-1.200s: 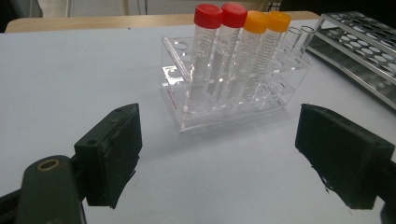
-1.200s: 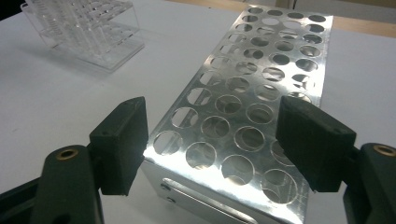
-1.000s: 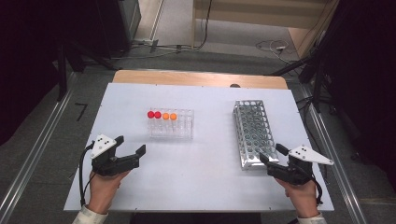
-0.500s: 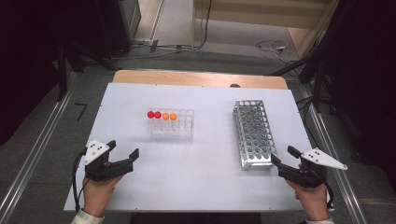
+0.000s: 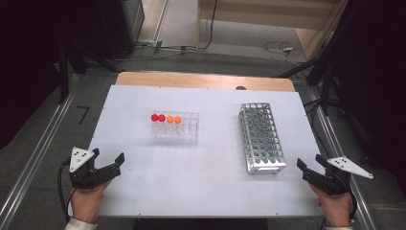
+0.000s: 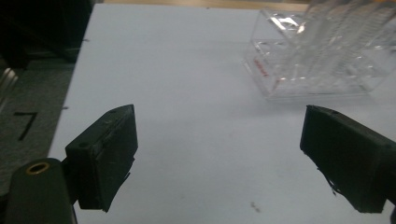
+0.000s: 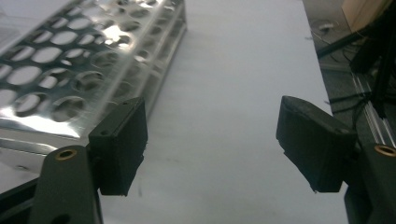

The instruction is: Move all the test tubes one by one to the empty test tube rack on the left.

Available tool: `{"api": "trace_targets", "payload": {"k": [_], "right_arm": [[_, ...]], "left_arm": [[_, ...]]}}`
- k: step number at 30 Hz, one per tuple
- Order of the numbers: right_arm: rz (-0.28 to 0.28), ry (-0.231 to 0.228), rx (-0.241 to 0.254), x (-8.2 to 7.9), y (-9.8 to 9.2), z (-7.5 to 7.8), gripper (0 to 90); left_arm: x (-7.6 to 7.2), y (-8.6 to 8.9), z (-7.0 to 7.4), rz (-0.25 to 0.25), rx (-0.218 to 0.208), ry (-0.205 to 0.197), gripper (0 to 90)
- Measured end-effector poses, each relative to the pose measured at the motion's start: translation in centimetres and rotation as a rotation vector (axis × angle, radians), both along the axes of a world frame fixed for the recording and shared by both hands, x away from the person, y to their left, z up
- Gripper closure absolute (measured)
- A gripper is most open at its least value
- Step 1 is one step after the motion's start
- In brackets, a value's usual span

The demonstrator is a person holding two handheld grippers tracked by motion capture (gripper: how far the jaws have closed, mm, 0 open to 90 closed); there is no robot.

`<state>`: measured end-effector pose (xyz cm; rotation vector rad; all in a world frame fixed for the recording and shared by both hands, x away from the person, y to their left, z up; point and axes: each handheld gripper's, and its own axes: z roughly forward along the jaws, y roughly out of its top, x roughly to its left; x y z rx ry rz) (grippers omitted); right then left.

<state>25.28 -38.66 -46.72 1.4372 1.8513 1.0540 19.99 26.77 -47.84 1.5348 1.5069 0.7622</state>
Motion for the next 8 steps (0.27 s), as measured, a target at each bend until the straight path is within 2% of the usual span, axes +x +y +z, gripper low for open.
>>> {"api": "trace_targets", "payload": {"k": [6, 8], "right_arm": [[-0.023, 0.037, 0.011, 0.4, -0.7, -1.1, 21.6], [-0.021, 0.047, 0.011, 0.7, -0.6, -1.3, 20.7]], "left_arm": [[0.4, 0.5, -1.1, 0.013, 0.017, 0.047, 11.9], [0.5, 0.5, -1.4, 0.013, 0.008, 0.067, 11.9]]}}
